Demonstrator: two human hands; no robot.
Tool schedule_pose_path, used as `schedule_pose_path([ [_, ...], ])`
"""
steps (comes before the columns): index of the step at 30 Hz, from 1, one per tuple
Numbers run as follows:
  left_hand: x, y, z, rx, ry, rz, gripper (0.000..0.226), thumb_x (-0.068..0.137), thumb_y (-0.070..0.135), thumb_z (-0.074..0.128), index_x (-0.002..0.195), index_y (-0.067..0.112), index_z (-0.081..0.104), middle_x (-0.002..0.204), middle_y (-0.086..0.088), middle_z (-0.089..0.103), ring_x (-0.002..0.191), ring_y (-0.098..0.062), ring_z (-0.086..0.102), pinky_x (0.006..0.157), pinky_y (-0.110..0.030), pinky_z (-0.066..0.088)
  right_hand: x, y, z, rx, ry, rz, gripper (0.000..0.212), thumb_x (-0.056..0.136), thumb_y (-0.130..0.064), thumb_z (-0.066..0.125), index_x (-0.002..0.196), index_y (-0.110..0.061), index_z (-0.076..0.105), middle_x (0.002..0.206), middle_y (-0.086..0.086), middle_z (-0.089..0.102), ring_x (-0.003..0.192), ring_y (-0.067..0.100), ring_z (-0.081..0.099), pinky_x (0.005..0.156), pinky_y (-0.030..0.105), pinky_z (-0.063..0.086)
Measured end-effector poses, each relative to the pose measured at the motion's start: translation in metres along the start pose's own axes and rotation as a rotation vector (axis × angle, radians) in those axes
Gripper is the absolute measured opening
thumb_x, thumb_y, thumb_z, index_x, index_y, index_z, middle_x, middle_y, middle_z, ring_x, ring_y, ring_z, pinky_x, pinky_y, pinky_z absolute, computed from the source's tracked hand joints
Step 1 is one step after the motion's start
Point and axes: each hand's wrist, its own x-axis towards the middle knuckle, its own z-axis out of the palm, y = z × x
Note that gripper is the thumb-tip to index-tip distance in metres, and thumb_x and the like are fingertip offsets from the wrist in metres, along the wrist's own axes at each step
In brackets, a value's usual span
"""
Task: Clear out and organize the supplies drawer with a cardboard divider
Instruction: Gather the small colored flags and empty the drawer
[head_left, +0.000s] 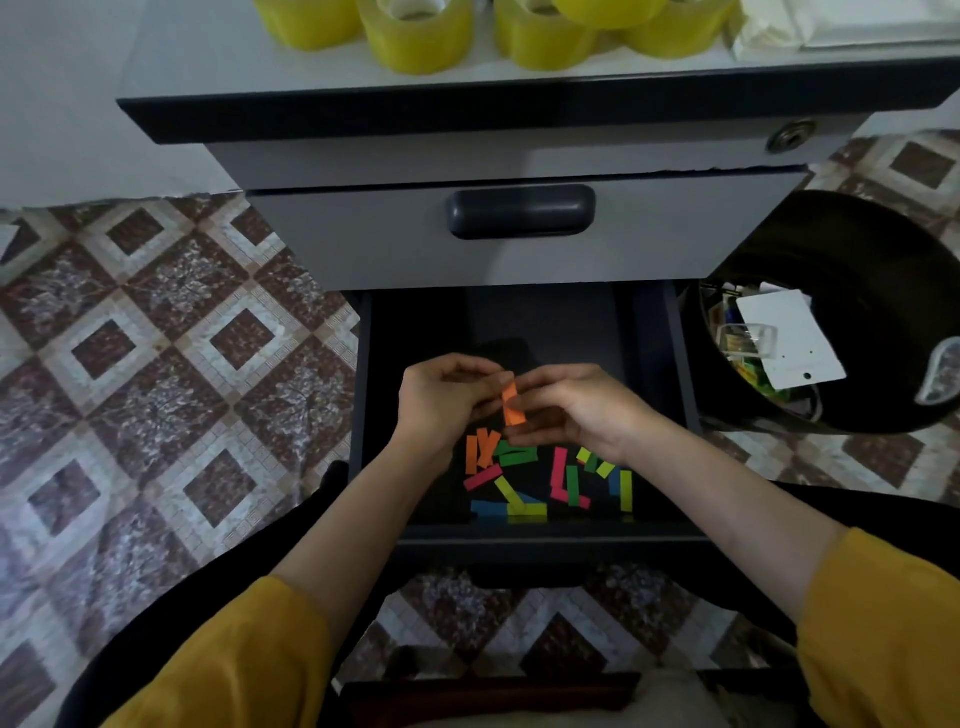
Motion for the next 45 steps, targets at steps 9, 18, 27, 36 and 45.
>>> schedule_pose_path([
  [9,-0.003,-0.009,-0.005,-0.085,-0.104,-0.188,0.016,0.082,0.003,0.063,0.098,0.003,0.068,0.087,-0.008,0.071,0.073,-0.011,0.069,0.066,-0.019,0.057,-0.002,0.008,-0.003,-0.124,0.117,-0.067,0.011,0.079,0.004,0.067,0.088,0.000,0.062,0.068,0.010,0.067,0.053,0.014,0.067,0.051,0.019,0.055],
  [18,0.021,0.011,-0.041,0.317,-0.019,-0.044,0.013,0.085,0.005,0.063,0.096,0.012,0.068,0.083,-0.004,0.068,0.072,-0.011,0.067,0.064,-0.021,0.057,0.037,0.022,-0.002,-0.532,0.163,-0.189,0.011,0.090,-0.003,0.058,0.094,-0.008,0.067,0.083,0.003,0.065,0.065,0.009,0.063,0.057,0.014,0.052],
  [27,0.029,0.009,-0.057,0.396,-0.001,-0.053,0.013,0.085,0.006,0.064,0.093,0.015,0.068,0.087,-0.006,0.067,0.077,-0.013,0.066,0.069,-0.024,0.057,0.086,0.060,0.016,-1.497,-0.020,-0.371,0.036,0.090,-0.011,0.054,0.124,-0.020,0.058,0.117,0.004,0.044,0.102,0.020,0.051,0.082,0.031,0.047],
  [36,0.027,0.011,-0.054,0.438,0.003,-0.051,0.014,0.086,0.006,0.063,0.097,0.013,0.068,0.088,-0.004,0.065,0.075,-0.010,0.064,0.063,-0.018,0.056,0.085,0.055,0.015,-1.619,-0.118,-0.416,0.035,0.089,-0.005,0.050,0.122,-0.015,0.059,0.128,0.004,0.042,0.111,0.023,0.045,0.079,0.028,0.040],
  [45,0.025,0.011,-0.051,0.466,-0.011,-0.054,0.013,0.086,0.005,0.062,0.095,0.012,0.067,0.084,-0.003,0.065,0.075,-0.011,0.064,0.058,-0.014,0.054,0.087,0.063,0.015,-1.609,-0.045,-0.396,0.021,0.085,-0.002,0.056,0.103,-0.010,0.062,0.111,0.004,0.048,0.100,0.020,0.049,0.071,0.026,0.041],
])
